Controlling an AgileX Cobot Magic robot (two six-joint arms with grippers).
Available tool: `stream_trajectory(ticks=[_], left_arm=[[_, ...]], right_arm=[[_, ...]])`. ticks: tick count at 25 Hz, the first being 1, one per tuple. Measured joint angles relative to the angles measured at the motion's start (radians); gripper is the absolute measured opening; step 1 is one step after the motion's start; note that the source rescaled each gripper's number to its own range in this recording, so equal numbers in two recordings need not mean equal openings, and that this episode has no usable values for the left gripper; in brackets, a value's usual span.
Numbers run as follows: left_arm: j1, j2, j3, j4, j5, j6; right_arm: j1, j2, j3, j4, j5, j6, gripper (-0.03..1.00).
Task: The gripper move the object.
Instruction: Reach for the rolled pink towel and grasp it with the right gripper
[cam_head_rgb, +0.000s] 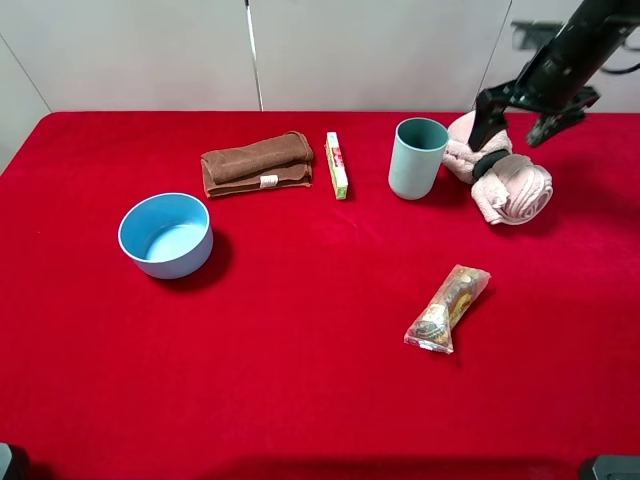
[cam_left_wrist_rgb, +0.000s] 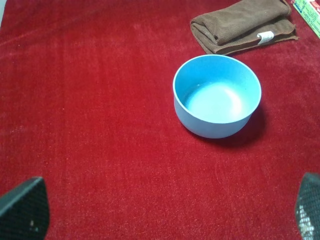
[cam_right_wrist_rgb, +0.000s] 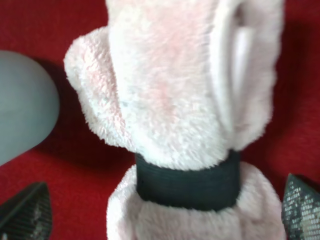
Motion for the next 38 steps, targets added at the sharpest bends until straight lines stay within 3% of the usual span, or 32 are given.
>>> stream_trajectory(ticks=[25,27,30,31,38], left_arm=[[0.0,0.0,0.0,0.0,0.0,0.0],[0.0,0.0,0.0,0.0,0.0,0.0],[0.0,0.0,0.0,0.0,0.0,0.0],[0.0,0.0,0.0,0.0,0.0,0.0],[0.0,0.0,0.0,0.0,0.0,0.0]], right_arm=[[0.001,0.145,-0.001,-0.04,-0.055,-0.001,1.0],[0.001,0.145,-0.001,-0.04,-0.053,-0.003,0.76],[0.001,0.146,-0.001,-0.039,-0.046,-0.003,0.15],[0.001,0.146,-0.001,-0.039,-0.045,-0.003,0.02],[0.001,0.146,-0.001,-0.039,-0.04,0.012,0.0]])
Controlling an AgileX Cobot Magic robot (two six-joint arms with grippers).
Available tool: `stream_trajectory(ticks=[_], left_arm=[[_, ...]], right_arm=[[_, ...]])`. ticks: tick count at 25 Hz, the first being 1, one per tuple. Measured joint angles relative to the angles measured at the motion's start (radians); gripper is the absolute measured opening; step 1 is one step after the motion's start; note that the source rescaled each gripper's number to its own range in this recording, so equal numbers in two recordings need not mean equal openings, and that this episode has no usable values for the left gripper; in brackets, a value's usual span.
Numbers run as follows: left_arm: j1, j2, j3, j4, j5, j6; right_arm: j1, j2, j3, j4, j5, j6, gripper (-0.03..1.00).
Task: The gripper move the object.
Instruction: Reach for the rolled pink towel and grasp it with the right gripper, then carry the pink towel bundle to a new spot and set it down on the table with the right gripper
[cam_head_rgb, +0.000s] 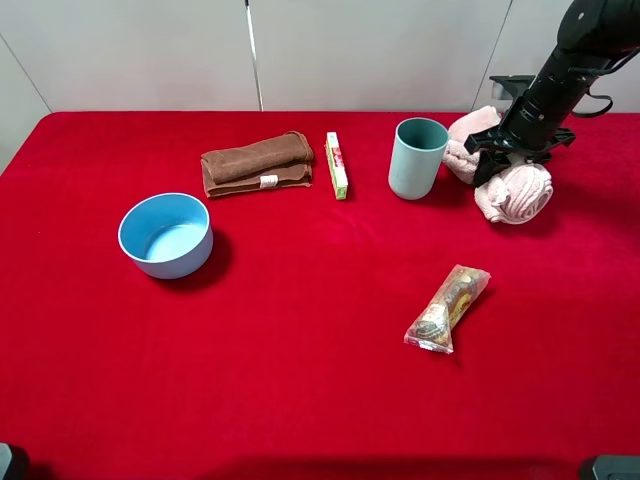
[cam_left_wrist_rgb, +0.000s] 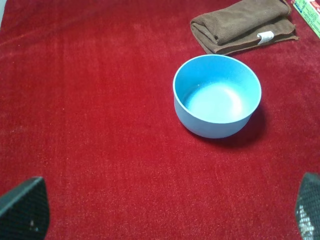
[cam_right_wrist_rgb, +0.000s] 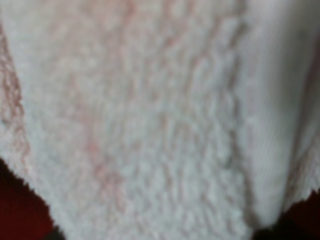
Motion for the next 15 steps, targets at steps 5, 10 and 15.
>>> stream_trajectory(ticks=[5,10,15], left_arm=[[0.0,0.0,0.0,0.0,0.0,0.0],[0.0,0.0,0.0,0.0,0.0,0.0],[0.0,0.0,0.0,0.0,0.0,0.0]], right_arm=[[0.0,0.0,-0.023,-0.006,0.031,0.026,0.0],[0.0,-0.034,-0.078,-0.013,0.09,0.052,0.0],[0.0,-0.076,-0.121,-0.019,0.165,0.07,0.0]])
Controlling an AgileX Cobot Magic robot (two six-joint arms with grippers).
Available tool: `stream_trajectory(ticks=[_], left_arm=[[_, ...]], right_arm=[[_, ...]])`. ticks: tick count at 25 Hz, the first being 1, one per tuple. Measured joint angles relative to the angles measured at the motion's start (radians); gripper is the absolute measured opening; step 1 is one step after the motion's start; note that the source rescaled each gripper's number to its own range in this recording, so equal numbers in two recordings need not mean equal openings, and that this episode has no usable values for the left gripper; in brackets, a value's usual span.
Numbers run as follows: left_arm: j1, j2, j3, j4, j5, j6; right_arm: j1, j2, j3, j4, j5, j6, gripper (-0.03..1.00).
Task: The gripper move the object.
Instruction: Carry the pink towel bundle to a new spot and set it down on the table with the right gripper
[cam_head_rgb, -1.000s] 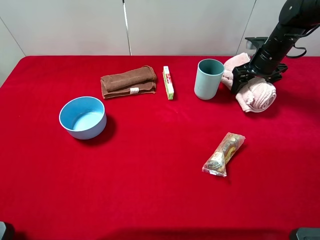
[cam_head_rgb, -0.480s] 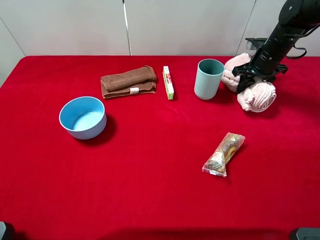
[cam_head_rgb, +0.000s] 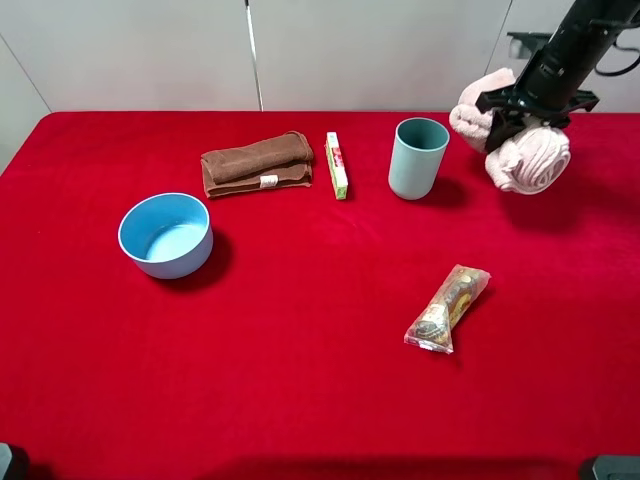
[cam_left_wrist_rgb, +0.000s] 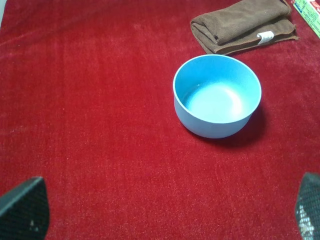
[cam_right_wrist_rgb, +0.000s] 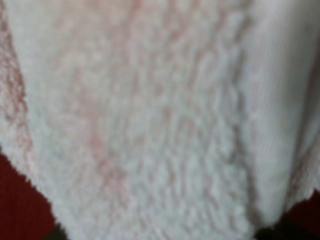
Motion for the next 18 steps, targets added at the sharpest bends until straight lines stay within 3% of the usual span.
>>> stream_trajectory(ticks=[11,18], left_arm=[[0.0,0.0,0.0,0.0,0.0,0.0],[0.0,0.0,0.0,0.0,0.0,0.0]], right_arm=[[0.0,-0.157,0.0,-0.015,0.109,0.051,0.0],[0.0,-0.283,0.0,-0.016,0.129,0.082,0.0]])
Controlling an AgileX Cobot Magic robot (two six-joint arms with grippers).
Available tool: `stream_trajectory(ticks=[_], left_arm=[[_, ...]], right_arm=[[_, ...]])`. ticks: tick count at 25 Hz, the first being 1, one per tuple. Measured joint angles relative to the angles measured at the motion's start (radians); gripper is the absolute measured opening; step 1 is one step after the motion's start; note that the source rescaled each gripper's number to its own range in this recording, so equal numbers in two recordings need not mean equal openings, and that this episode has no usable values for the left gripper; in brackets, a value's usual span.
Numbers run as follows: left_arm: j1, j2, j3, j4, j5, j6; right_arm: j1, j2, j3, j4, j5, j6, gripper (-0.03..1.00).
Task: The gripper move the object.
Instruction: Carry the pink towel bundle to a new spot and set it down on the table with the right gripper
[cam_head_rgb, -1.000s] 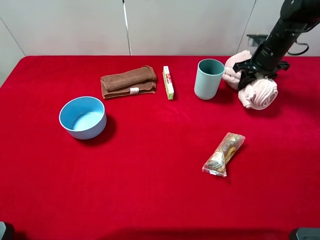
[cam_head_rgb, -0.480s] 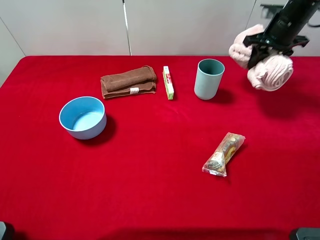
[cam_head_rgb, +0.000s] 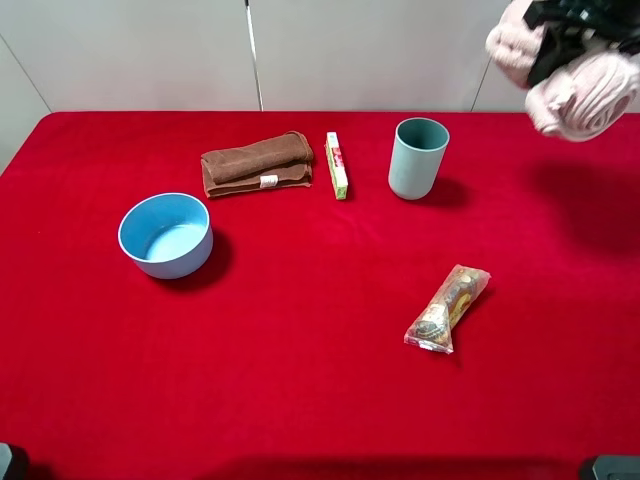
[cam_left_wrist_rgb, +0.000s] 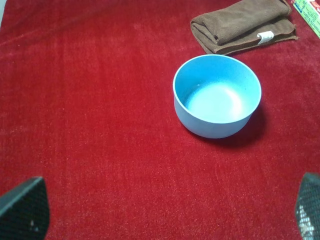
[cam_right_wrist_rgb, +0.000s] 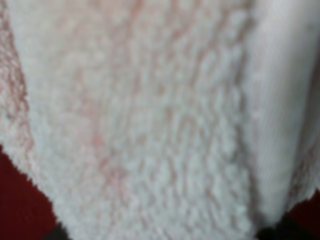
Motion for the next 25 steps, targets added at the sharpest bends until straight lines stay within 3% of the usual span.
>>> stream_trajectory(ticks=[7,25], left_arm=[[0.0,0.0,0.0,0.0,0.0,0.0],[0.0,0.0,0.0,0.001,0.0,0.0]], right_arm=[[0.048,-0.101,0.0,-0.009,0.003,0.022,0.0],[0.486,-0.189,0.0,-0.024,0.004,0.067,0.0]])
